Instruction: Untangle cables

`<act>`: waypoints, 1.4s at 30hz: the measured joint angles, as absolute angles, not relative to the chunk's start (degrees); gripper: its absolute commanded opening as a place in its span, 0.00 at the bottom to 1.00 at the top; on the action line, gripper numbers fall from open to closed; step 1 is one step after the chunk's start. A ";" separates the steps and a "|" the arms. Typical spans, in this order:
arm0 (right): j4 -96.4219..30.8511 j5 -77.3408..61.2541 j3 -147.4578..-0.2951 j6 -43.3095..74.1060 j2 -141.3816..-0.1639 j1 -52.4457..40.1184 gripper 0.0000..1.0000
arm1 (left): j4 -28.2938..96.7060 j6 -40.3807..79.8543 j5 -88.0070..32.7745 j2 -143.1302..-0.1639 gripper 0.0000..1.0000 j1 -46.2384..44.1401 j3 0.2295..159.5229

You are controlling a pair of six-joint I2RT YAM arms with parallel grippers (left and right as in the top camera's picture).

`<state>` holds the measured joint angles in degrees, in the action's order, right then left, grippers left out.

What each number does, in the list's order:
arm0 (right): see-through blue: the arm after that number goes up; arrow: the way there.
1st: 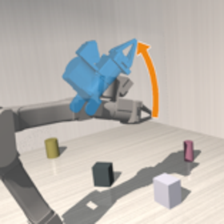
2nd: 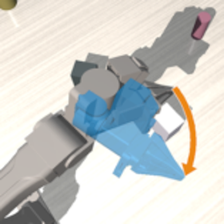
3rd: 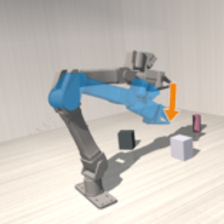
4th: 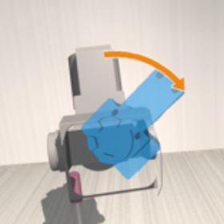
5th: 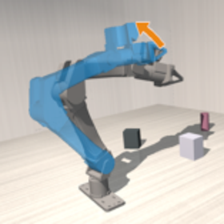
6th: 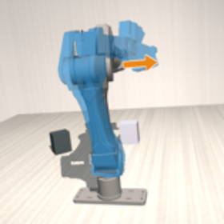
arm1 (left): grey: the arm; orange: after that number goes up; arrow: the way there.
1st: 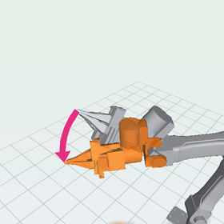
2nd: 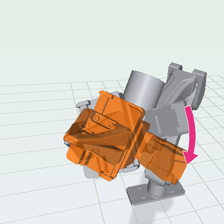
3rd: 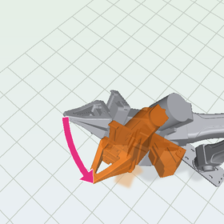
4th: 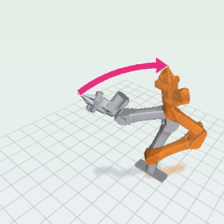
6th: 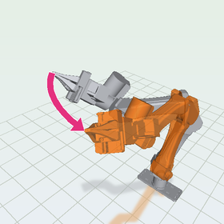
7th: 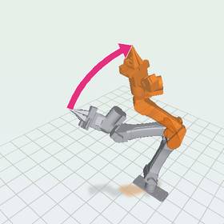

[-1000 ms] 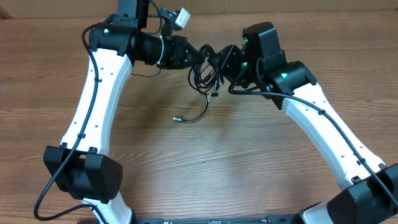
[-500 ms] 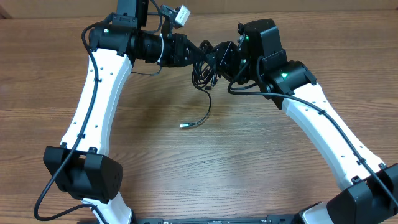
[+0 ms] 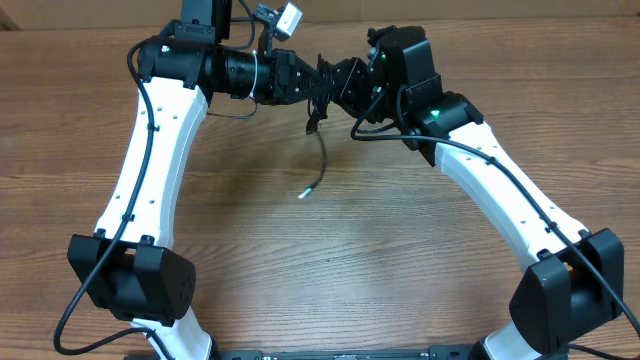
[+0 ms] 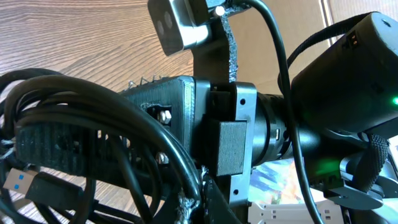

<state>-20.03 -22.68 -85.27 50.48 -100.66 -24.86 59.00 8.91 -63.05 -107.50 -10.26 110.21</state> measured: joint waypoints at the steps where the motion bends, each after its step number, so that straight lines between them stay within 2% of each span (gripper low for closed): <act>1: -20.05 -22.68 -85.27 50.09 -100.66 -24.86 0.08 | 59.00 8.91 -62.87 -107.50 0.04 -10.35 110.21; 2: -20.47 -22.59 -85.27 49.06 -100.66 -24.86 0.04 | 59.07 8.91 -62.52 -107.50 0.04 -10.44 110.21; 6: -22.79 -22.22 -85.27 46.85 -100.66 -24.58 0.04 | 59.96 9.06 -59.02 -107.50 0.04 -10.52 110.21; 9: -26.83 -22.11 -85.27 45.58 -100.66 -23.35 0.04 | 62.43 9.08 -51.03 -107.50 0.04 -10.59 110.21; 17: -36.32 -22.74 -85.25 41.47 -92.12 -16.62 0.04 | 69.65 11.68 -17.87 -107.50 0.04 -11.60 110.21; 23: -40.42 -28.21 -85.27 40.10 -82.35 -9.80 0.04 | 70.83 11.44 -8.08 -107.50 0.04 -11.60 110.24; 30: -53.08 -28.05 -85.30 38.61 -79.26 1.23 0.04 | 70.65 10.13 -4.36 -107.92 0.04 -11.49 110.24; 37: -61.54 -22.76 -85.30 35.00 -79.96 5.54 0.04 | 69.06 4.23 -9.13 -107.92 0.04 -11.49 110.24; 42: -63.86 -21.50 -85.30 32.18 -82.26 5.52 0.22 | 67.85 -0.23 -15.86 -107.92 0.04 -11.49 110.24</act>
